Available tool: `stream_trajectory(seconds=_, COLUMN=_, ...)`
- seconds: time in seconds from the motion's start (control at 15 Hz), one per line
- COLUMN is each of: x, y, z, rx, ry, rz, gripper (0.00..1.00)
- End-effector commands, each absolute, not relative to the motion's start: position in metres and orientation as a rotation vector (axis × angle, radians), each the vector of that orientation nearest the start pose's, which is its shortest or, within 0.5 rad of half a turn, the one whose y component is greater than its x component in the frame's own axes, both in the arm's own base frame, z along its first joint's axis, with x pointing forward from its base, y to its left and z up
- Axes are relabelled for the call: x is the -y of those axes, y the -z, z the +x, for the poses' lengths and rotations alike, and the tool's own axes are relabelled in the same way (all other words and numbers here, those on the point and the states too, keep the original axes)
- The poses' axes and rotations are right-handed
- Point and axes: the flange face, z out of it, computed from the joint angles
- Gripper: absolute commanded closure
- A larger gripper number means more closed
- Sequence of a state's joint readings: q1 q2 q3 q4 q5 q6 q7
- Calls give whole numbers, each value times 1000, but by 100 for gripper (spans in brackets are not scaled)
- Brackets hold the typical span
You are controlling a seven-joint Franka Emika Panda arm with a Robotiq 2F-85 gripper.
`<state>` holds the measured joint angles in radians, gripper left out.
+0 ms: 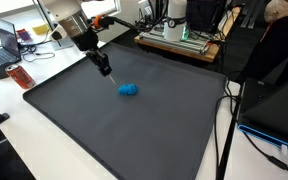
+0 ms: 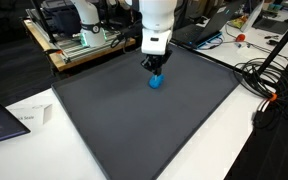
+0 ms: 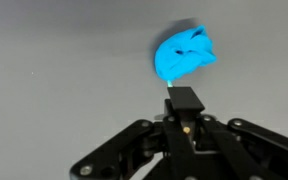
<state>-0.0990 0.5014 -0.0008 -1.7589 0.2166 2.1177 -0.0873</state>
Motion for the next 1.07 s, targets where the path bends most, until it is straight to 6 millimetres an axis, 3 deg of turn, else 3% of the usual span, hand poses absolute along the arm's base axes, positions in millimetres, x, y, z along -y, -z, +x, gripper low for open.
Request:
stream_trajectory(seconds=0.0, x=37, y=-283, z=615, rx=-221, ry=-48, rz=-3020, gripper=97)
stream_trajectory(seconds=0.53, x=3, y=-293, z=591, rx=-233, ry=347, rz=-3115, gripper=97)
stream_trajectory(seconds=0.67, x=-2, y=-294, z=585, rx=-204, ry=334, rz=-3114, gripper=97)
stream_trajectory(seconds=0.73, x=0, y=-286, z=600, rx=-214, ry=317, rz=-3103, gripper=88)
stream_trajectory(seconds=0.93, x=-2, y=-288, z=594, rx=-209, ry=314, rz=-3103, gripper=88)
stream_trajectory(seconds=1.0, x=-2, y=-289, z=594, rx=-209, ry=315, rz=-3103, gripper=97)
